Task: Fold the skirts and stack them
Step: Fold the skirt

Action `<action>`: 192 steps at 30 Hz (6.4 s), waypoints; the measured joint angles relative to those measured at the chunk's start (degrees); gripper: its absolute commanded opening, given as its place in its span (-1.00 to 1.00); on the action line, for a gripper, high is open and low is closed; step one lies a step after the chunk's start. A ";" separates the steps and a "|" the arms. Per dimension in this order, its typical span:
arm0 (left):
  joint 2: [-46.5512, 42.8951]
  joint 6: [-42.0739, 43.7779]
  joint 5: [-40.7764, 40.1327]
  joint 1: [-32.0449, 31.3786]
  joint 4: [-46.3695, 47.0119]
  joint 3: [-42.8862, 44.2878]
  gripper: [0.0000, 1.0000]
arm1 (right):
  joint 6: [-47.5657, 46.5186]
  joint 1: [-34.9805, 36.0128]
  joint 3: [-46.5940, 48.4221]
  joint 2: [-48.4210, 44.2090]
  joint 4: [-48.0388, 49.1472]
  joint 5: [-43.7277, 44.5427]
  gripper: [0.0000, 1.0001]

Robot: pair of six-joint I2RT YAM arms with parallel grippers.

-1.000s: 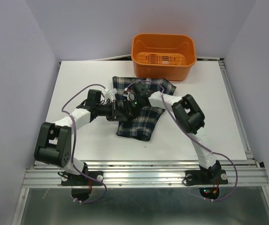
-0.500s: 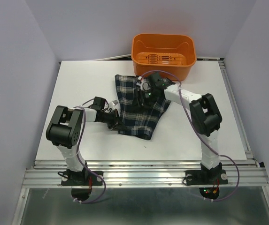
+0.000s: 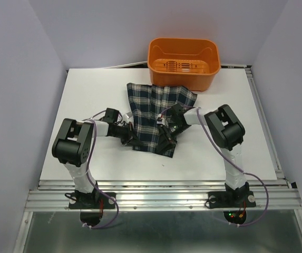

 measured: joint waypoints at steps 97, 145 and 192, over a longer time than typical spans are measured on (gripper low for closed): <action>-21.33 62.23 -53.83 -54.82 -15.45 3.41 -1.00 | 4.33 -10.45 27.45 14.88 13.53 -0.55 0.10; -26.73 73.85 -24.59 -46.97 -50.97 24.00 -1.00 | -16.63 2.10 32.98 6.40 -1.25 20.98 0.13; -7.17 78.51 -41.46 -30.18 -15.41 14.93 -0.67 | -9.70 -0.98 27.82 9.55 -1.05 8.04 0.50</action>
